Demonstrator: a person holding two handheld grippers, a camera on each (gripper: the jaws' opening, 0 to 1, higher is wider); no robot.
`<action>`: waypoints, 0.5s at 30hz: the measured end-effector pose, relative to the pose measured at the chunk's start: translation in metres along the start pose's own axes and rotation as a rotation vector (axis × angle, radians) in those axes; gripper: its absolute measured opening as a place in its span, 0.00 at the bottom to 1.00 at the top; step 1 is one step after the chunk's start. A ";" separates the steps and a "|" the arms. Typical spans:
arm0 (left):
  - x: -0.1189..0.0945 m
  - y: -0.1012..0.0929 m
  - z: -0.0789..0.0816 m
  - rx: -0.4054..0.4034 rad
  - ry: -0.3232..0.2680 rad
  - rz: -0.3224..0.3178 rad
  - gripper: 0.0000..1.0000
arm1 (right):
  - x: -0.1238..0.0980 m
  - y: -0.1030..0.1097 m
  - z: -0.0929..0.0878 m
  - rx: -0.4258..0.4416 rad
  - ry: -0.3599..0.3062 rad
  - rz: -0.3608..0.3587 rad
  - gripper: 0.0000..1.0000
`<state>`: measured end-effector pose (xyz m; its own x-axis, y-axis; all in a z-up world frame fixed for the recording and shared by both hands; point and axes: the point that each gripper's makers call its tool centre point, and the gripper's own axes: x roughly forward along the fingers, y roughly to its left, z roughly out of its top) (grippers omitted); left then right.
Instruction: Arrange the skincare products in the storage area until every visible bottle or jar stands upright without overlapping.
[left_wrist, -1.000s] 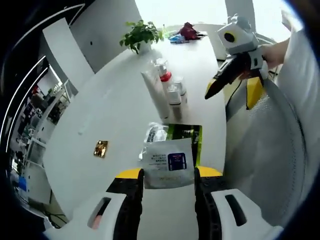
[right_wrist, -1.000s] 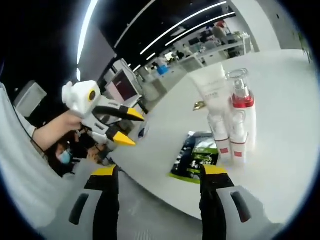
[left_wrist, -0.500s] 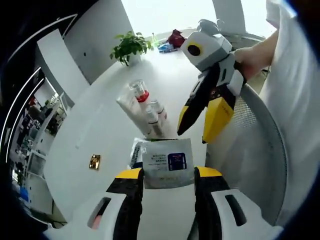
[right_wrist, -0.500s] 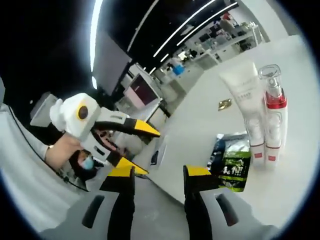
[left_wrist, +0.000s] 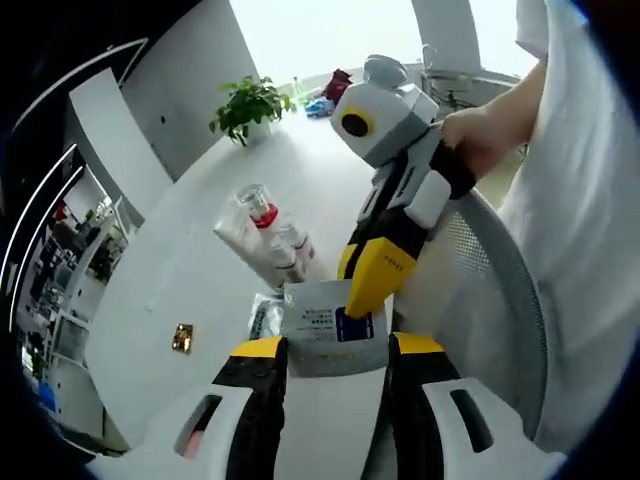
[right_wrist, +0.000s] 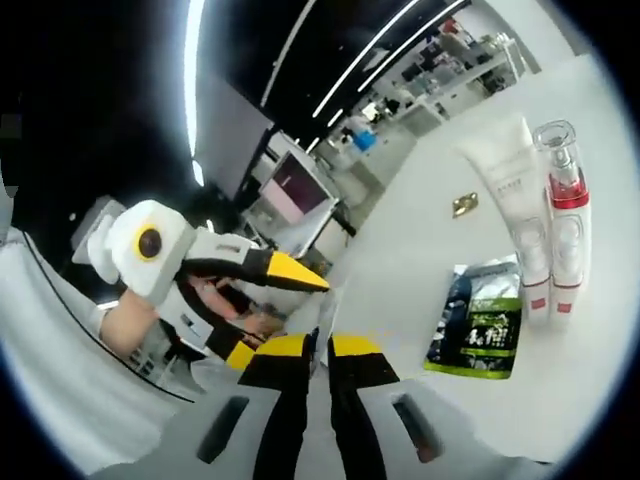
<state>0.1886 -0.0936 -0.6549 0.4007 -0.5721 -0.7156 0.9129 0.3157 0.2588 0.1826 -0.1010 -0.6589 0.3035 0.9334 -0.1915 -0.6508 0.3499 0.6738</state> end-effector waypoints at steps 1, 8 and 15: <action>0.000 0.000 0.000 0.000 -0.001 0.000 0.45 | -0.001 0.000 0.000 -0.003 -0.001 0.000 0.05; -0.008 0.016 0.013 -0.121 -0.107 0.041 0.31 | -0.005 -0.003 0.005 0.009 -0.042 -0.010 0.01; -0.011 0.013 0.006 -0.313 -0.164 0.045 0.46 | -0.013 -0.007 0.022 0.062 -0.109 -0.020 0.01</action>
<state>0.1967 -0.0878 -0.6393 0.4705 -0.6581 -0.5878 0.8359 0.5458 0.0581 0.1988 -0.1171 -0.6455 0.3915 0.9111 -0.1290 -0.6005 0.3591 0.7144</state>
